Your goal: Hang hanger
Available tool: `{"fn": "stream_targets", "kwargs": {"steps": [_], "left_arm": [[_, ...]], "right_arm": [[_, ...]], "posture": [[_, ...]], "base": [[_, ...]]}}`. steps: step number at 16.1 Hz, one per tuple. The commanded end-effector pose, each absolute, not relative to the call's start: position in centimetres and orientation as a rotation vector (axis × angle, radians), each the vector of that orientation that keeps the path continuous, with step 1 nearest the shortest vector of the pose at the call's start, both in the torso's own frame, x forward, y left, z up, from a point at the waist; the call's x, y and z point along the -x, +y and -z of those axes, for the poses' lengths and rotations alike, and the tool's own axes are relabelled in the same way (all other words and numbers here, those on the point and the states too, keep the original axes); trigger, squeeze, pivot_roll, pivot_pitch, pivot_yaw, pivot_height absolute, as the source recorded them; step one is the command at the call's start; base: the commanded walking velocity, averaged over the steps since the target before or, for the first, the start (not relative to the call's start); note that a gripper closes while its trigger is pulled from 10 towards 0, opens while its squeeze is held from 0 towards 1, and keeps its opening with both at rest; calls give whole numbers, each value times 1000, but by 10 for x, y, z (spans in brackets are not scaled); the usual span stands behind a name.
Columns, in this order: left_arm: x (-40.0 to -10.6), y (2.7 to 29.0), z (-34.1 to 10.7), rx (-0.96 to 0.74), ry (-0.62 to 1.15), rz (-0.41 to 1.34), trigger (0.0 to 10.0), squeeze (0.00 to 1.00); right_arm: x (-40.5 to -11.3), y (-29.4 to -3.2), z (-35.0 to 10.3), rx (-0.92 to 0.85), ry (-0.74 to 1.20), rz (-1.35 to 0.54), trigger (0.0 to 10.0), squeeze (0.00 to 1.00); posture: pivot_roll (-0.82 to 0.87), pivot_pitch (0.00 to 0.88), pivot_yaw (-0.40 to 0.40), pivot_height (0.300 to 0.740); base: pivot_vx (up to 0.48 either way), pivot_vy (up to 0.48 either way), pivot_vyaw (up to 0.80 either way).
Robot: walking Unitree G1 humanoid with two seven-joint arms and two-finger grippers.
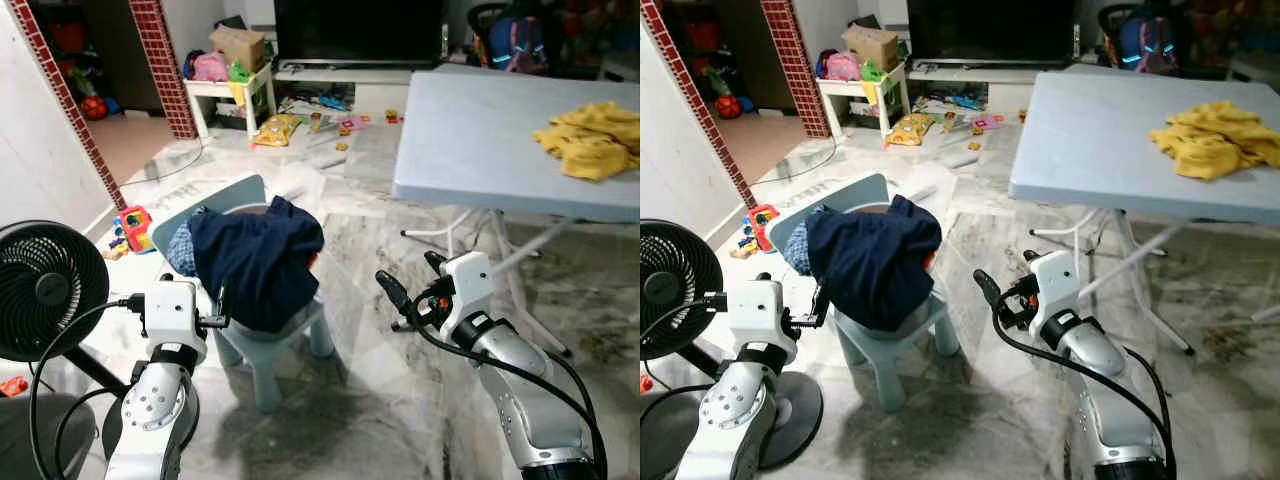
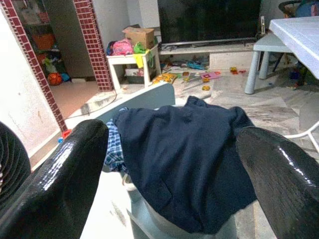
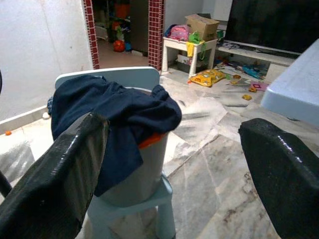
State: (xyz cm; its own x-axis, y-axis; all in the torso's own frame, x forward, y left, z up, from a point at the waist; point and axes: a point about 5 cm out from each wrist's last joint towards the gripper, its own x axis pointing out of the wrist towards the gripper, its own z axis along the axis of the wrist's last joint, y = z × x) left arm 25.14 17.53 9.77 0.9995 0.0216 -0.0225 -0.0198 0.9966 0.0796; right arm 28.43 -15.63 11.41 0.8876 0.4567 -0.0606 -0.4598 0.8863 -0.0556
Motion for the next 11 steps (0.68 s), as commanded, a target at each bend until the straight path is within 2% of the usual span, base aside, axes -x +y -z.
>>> {"fn": "stream_targets", "kwargs": {"steps": [1, 3, 9, 11], "left_arm": [[-255, 174, -102, -79, 6, -5, 10000, 0], [-255, 173, -102, -77, 3, -1, 10000, 0], [-255, 172, -102, -72, 3, 6, 10000, 0], [-256, 170, -102, -67, 3, 10, 10000, 0]], "right_arm": [[-284, -150, -115, 99, 35, -514, 10000, 0], [-282, -148, -115, 107, 27, -527, 10000, 0], [-282, -147, -114, 115, 23, -542, 10000, 0], [-281, -144, -114, 126, 18, -561, 10000, 0]], "posture": [[-46, 0, 48, 740], [-46, 0, 49, 740], [-47, 0, 48, 740], [-48, 0, 47, 740]], "base": [[405, 0, 0], [405, 0, 0], [407, 0, 426], [394, 0, 775]]}}
